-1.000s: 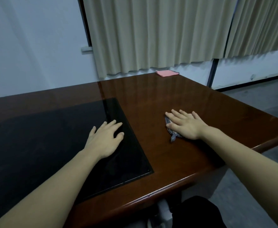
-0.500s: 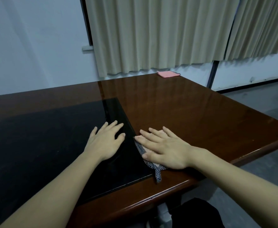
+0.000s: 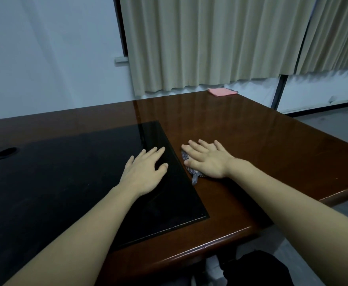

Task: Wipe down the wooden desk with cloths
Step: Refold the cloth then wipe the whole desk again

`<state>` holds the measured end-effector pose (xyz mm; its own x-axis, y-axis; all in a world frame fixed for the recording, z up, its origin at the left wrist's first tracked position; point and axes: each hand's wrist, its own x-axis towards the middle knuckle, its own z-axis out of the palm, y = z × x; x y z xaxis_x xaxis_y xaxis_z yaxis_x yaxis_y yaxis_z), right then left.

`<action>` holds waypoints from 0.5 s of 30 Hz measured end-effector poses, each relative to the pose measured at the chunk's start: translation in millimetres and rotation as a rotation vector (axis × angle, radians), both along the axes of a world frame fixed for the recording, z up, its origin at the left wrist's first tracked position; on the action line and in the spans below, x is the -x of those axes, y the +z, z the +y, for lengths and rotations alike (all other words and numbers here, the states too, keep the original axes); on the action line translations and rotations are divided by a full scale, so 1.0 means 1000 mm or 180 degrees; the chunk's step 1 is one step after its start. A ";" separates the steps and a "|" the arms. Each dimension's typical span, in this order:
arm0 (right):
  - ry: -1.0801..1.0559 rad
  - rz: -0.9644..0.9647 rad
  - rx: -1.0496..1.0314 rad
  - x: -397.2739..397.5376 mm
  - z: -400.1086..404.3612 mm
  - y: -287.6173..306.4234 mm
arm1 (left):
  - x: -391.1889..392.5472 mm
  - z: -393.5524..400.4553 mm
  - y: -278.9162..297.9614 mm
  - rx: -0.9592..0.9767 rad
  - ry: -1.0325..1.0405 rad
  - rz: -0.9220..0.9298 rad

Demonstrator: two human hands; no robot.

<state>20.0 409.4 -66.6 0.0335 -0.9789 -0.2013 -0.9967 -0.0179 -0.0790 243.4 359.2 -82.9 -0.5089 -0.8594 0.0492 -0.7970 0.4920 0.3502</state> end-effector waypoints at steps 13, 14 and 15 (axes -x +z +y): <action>0.0619 -0.0158 0.0048 -0.027 0.025 -0.003 | -0.089 -0.017 0.016 -0.0109 0.0403 -0.0322; 0.0459 -0.0139 0.0070 -0.022 0.010 -0.003 | -0.095 -0.016 0.014 -0.0122 0.0455 -0.0329; 0.0305 -0.0101 0.0080 -0.020 -0.005 -0.004 | -0.100 -0.015 0.012 -0.0132 0.0499 -0.0342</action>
